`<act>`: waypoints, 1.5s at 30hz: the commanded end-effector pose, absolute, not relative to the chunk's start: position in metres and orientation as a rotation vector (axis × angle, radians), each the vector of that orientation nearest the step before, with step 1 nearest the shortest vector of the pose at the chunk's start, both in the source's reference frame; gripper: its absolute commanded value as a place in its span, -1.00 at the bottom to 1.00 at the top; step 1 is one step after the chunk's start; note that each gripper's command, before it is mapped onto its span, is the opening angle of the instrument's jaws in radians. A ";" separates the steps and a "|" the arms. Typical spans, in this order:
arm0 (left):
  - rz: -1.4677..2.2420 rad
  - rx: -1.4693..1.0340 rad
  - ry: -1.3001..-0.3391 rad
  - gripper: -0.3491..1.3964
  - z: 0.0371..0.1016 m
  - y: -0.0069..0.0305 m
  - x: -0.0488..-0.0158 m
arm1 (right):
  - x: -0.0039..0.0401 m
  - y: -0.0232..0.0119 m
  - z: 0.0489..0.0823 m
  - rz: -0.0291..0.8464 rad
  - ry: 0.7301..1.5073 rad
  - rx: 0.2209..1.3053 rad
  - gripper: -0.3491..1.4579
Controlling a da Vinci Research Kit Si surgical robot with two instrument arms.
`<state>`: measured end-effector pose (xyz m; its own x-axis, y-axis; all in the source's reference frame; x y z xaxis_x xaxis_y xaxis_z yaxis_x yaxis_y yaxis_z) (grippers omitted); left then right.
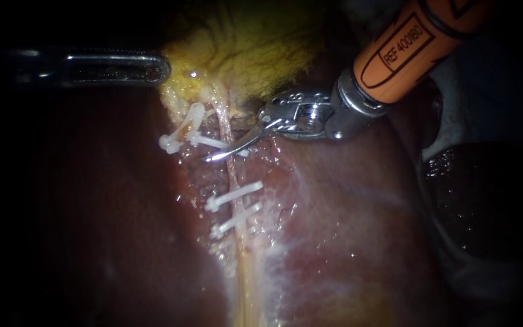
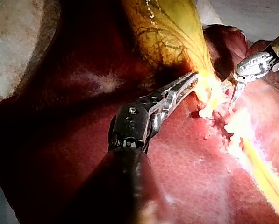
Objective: Go to the cutting position right tube
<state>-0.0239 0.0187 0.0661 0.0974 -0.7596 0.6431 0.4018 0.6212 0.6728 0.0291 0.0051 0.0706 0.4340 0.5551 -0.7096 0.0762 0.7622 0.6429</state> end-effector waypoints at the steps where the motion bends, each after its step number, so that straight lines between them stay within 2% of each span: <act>1: -0.889 0.367 -1.188 -1.00 0.0661 0.0187 -0.0239 | 0.0290 0.0051 0.0705 0.327 1.099 0.669 0.54; 12: -0.888 0.367 -1.188 -1.00 0.0661 0.0187 -0.0239 | 0.0290 0.0041 0.0706 0.258 1.143 0.754 0.52; 21: -0.888 0.368 -1.189 -1.00 0.0661 0.0187 -0.0237 | 0.0294 0.0005 0.0713 0.203 1.135 0.845 0.52; 27: -0.888 0.368 -1.189 -1.00 0.0661 0.0187 -0.0237 | 0.0297 -0.0001 0.0714 0.203 1.165 0.924 0.50; 39: -0.888 0.368 -1.188 -1.00 0.0660 0.0187 -0.0237 | 0.0310 0.0006 0.0721 0.302 1.308 1.107 0.48; 45: -0.888 0.367 -1.188 -1.00 0.0660 0.0187 -0.0238 | 0.0313 0.0005 0.0723 0.286 1.373 1.168 0.45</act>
